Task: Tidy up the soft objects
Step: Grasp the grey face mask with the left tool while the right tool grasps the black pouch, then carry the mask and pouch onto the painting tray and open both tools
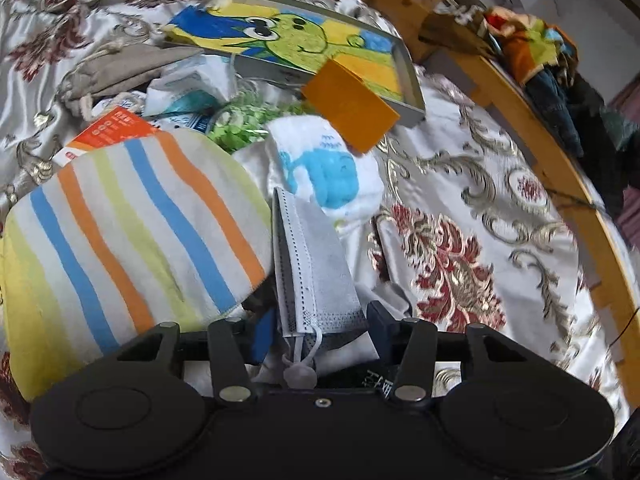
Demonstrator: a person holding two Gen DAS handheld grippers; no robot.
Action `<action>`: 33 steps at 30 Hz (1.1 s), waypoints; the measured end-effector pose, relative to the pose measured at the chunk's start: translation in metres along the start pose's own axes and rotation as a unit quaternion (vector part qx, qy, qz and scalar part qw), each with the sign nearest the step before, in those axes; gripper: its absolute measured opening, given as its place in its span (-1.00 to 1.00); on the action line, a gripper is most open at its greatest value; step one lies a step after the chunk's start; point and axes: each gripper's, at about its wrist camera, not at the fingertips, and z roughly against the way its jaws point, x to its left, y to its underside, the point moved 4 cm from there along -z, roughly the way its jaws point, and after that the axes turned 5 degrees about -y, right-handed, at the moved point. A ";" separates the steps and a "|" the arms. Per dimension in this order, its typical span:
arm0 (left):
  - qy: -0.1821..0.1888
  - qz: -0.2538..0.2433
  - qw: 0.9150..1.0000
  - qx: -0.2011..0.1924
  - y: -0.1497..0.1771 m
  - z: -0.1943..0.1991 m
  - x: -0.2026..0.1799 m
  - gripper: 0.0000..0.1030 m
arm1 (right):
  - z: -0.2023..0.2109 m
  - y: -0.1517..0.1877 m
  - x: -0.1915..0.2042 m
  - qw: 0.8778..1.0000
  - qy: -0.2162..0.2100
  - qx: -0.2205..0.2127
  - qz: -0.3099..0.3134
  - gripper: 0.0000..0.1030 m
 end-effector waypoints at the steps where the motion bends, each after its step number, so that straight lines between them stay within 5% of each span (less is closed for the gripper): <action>1: 0.002 0.008 1.000 -0.001 -0.001 0.001 0.001 0.00 | 0.000 0.000 0.001 1.000 -0.001 0.000 0.001 -0.02; 6: 0.002 0.020 1.000 -0.008 -0.006 0.002 0.005 -0.02 | -0.001 0.000 0.003 1.000 -0.006 -0.001 0.005 -0.19; 17: 0.011 0.044 0.999 -0.007 -0.003 0.000 0.016 -0.82 | 0.004 0.000 0.008 0.999 -0.021 -0.020 0.018 -0.75; 33: 0.016 0.037 0.996 -0.074 0.008 0.049 0.024 -0.87 | 0.041 -0.010 0.018 0.989 -0.019 -0.137 0.053 -0.87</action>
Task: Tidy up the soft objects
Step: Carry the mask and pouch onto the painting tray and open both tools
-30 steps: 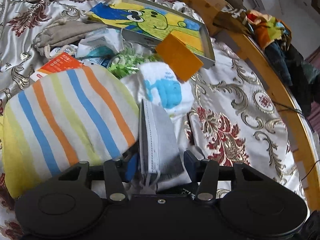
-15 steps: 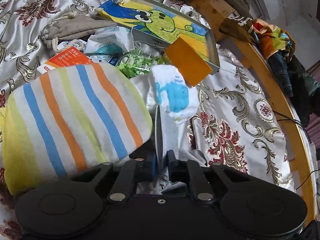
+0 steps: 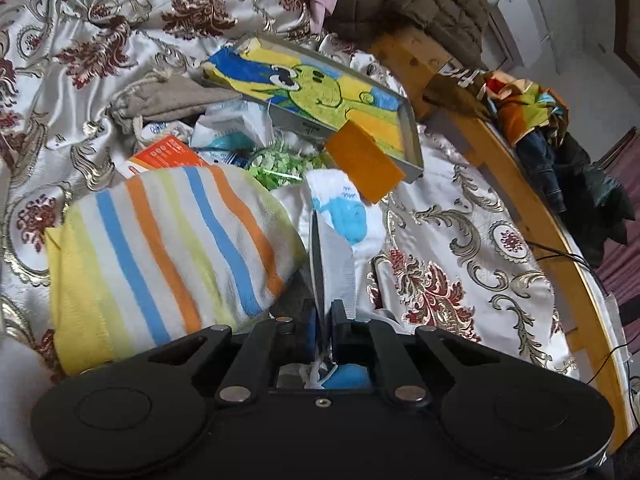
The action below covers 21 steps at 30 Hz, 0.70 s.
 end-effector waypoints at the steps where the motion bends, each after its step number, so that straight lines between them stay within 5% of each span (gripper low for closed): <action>1: 0.001 -0.003 1.000 -0.004 0.000 0.004 0.000 -0.87 | 0.003 -0.002 0.000 1.000 0.001 -0.010 -0.001 -0.87; 8: 0.010 -0.025 0.999 -0.029 -0.004 0.021 -0.008 -0.87 | 0.025 -0.019 -0.005 0.998 0.016 -0.062 0.005 -0.87; 21: 0.022 -0.078 0.994 -0.074 -0.067 0.024 -0.037 -0.87 | 0.017 -0.079 -0.021 0.995 0.024 -0.077 0.059 -0.88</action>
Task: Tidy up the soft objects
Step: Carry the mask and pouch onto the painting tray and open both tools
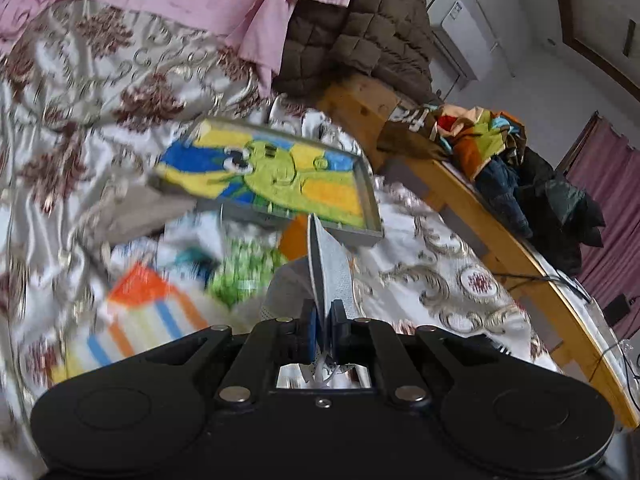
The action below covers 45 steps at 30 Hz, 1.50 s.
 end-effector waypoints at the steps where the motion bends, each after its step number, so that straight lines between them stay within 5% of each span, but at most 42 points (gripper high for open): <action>1: -0.003 -0.010 1.000 -0.003 -0.008 -0.004 -0.001 -0.87 | -0.007 -0.008 -0.004 1.000 -0.002 0.003 0.004 -0.88; 5: -0.015 -0.059 0.998 -0.021 -0.040 -0.027 -0.004 -0.87 | -0.042 -0.036 -0.027 1.000 0.003 0.006 0.012 -0.88; 13: -0.045 -0.070 0.995 -0.049 -0.102 -0.111 0.014 -0.87 | -0.140 -0.068 -0.085 1.000 0.029 -0.001 0.012 -0.88; 24: -0.086 -0.071 0.993 -0.050 -0.134 -0.223 0.036 -0.87 | -0.262 -0.044 -0.167 0.996 0.074 0.042 -0.031 -0.88; 45: -0.140 -0.094 0.986 0.007 -0.112 -0.285 0.044 -0.78 | -0.289 -0.013 -0.190 0.988 0.071 0.110 -0.077 -0.74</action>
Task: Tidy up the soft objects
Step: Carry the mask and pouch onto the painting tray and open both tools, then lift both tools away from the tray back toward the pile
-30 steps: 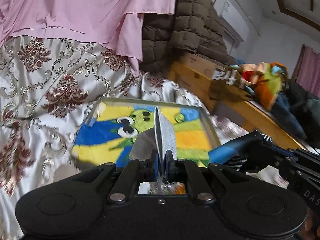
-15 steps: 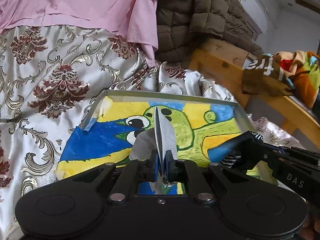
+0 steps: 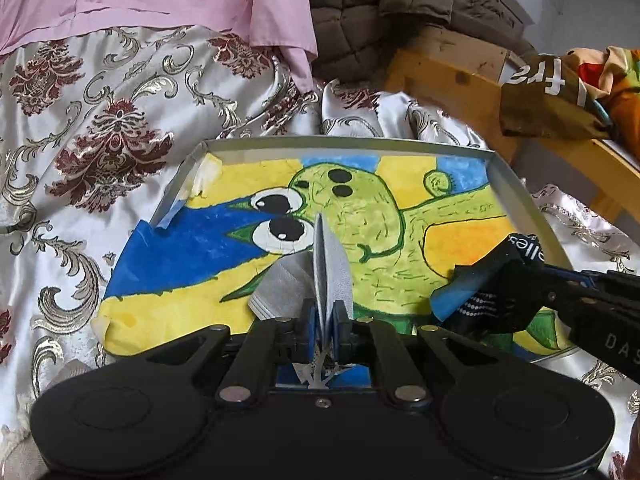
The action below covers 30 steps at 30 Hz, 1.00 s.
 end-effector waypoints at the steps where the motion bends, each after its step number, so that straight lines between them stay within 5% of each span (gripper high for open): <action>1: -0.005 0.000 1.000 0.003 0.000 0.000 0.000 -0.74 | -0.001 0.000 0.000 1.000 0.000 0.005 -0.001 -0.65; 11: -0.031 -0.002 0.999 0.012 -0.002 0.009 -0.001 -0.46 | 0.018 0.003 -0.001 1.000 0.005 0.025 0.008 0.27; 16: -0.051 -0.013 0.999 -0.006 -0.007 0.034 -0.003 0.05 | 0.047 -0.004 -0.003 1.000 0.012 0.005 0.003 0.76; 22: -0.065 -0.022 0.997 -0.041 -0.016 0.085 -0.009 0.40 | 0.104 -0.014 0.004 0.999 0.009 -0.040 0.017 0.99; 30: -0.050 0.002 0.992 -0.117 -0.021 0.182 -0.012 0.82 | 0.195 -0.014 0.041 0.983 0.053 -0.148 0.091 0.99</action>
